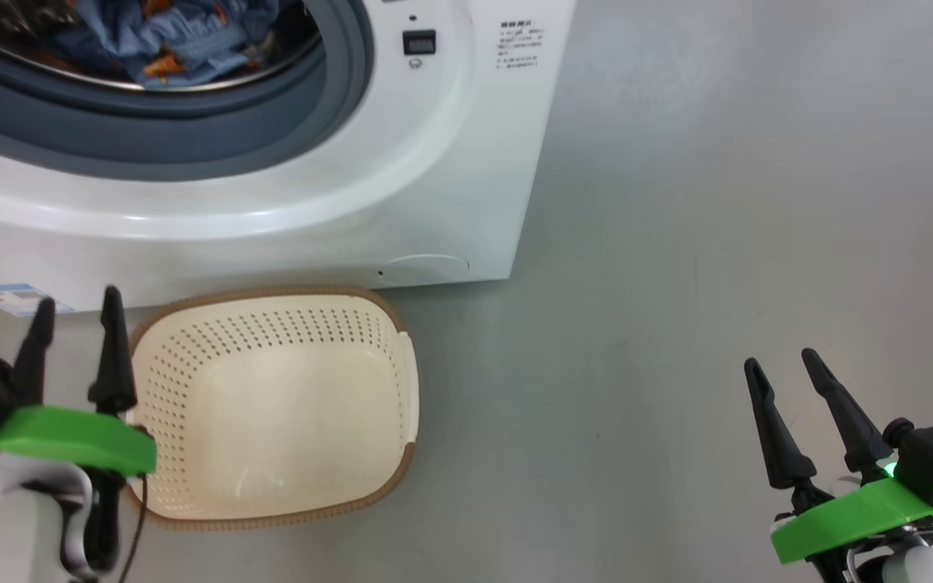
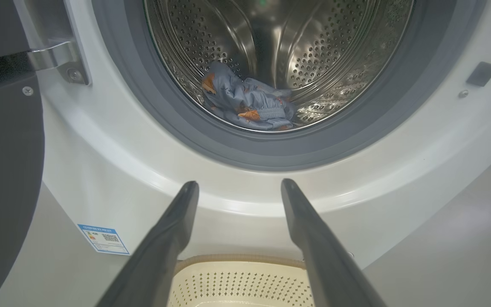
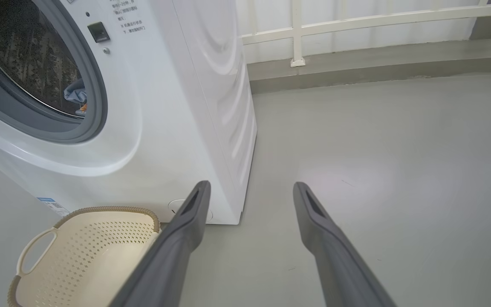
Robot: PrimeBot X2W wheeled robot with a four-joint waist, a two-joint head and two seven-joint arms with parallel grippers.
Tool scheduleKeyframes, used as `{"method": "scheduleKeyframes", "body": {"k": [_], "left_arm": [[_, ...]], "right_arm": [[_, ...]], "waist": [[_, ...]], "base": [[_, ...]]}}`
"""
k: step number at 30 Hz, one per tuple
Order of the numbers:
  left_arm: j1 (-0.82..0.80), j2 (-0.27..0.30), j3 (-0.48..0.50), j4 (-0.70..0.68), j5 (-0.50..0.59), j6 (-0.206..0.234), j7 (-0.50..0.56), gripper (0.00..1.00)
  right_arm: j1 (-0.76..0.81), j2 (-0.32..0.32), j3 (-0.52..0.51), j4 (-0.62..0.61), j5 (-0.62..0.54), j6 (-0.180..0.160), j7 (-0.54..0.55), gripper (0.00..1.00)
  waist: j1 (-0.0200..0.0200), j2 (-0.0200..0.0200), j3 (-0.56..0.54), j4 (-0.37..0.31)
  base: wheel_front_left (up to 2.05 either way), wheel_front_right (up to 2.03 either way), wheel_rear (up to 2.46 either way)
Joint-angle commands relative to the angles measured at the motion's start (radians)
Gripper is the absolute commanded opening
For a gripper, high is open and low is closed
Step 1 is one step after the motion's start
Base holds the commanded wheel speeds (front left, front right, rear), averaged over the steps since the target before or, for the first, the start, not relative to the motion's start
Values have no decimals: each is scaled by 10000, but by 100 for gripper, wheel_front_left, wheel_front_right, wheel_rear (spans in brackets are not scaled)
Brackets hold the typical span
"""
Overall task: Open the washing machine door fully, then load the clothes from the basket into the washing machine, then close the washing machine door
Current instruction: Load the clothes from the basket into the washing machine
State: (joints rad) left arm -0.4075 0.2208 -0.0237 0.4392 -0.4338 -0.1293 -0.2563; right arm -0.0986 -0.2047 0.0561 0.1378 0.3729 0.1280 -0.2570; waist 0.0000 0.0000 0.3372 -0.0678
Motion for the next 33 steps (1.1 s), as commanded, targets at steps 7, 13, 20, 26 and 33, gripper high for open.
{"method": "scheduleKeyframes", "body": {"k": [7, 13, 20, 26, 33], "left_arm": [[1224, 27, 543, -702, 213, -14, -55, 100], [2003, -36, 774, -921, 359, -14, -55, 100], [2912, -148, 1072, -1328, 586, -14, -55, 100], [3730, -297, 1279, -1928, 754, -14, -55, 100], [4294, -396, 1348, -2509, 841, -14, -55, 100]], "right_arm": [[690, -328, 80, -144, 203, 27, -48, 100], [1097, -475, -32, -106, 281, 27, -48, 100], [1547, -520, -173, -117, 339, 27, -48, 100], [1985, -519, -343, -201, 377, 27, -48, 100], [2212, -550, -482, -226, 404, 27, -48, 100]], "waist": [[0, 0, -941, 176], [0, 0, -1454, 236], [0, 0, -1925, 294], [0, 0, -2183, 356], [0, 0, -2365, 349]], "base": [[0, 0, 0], [0, 0, 0], [0, 0, 0], [0, 0, 0], [0, 0, 0]]}}
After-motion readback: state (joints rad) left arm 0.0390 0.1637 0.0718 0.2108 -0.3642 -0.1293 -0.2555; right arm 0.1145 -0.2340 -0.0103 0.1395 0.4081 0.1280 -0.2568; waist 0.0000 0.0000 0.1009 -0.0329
